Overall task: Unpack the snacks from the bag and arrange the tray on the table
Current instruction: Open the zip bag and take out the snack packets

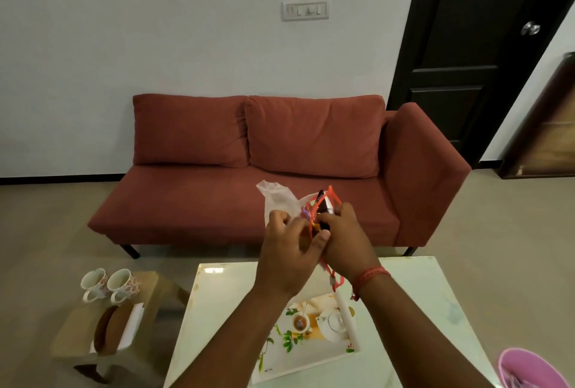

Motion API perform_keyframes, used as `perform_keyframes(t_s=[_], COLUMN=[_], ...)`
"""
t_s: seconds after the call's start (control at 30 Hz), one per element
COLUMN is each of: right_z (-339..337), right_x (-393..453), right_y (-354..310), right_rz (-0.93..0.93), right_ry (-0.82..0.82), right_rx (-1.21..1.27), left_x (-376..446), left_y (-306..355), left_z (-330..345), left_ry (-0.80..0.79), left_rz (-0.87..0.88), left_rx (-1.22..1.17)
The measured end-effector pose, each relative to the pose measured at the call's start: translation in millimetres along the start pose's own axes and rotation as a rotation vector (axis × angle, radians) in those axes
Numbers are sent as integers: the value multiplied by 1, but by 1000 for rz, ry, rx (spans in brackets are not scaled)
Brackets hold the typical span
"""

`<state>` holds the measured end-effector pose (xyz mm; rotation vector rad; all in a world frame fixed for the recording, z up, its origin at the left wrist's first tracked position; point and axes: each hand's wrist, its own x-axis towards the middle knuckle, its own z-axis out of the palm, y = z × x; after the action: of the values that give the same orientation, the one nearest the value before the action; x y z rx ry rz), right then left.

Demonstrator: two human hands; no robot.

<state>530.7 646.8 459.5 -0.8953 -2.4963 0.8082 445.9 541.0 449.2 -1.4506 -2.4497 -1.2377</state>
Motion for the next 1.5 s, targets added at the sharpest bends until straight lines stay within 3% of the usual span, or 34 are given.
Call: perform_keyframes(t_s=[0.23,0.47,0.67,0.9,1.17,1.37,1.5], right_z=[7,5,-2,-2,-5,3,49], right_x=[-5,-10,-15,-17,-9,-5,-14], right_y=[-5,6,8,12,26,55,100], right_rz=[-80,-161,-321,-351,-79,196,500], right_ry=[32,-87,-193,-212,201,255,275], right_rx=[-19,-54,-127,-154,401,969,955], left_x=[16,34,33,34,16,-3,-31], left_y=[-6,-29,-35,-25,-42,-64,-100], left_z=[2,-10,-8,-12,-6,5,19], left_ry=[19,91,66,87,30,67,-7], left_rz=[-165,-486,-545,-478,-413,-558,-681], left_rx=[2,-49,-80,-50,99,-28,-62])
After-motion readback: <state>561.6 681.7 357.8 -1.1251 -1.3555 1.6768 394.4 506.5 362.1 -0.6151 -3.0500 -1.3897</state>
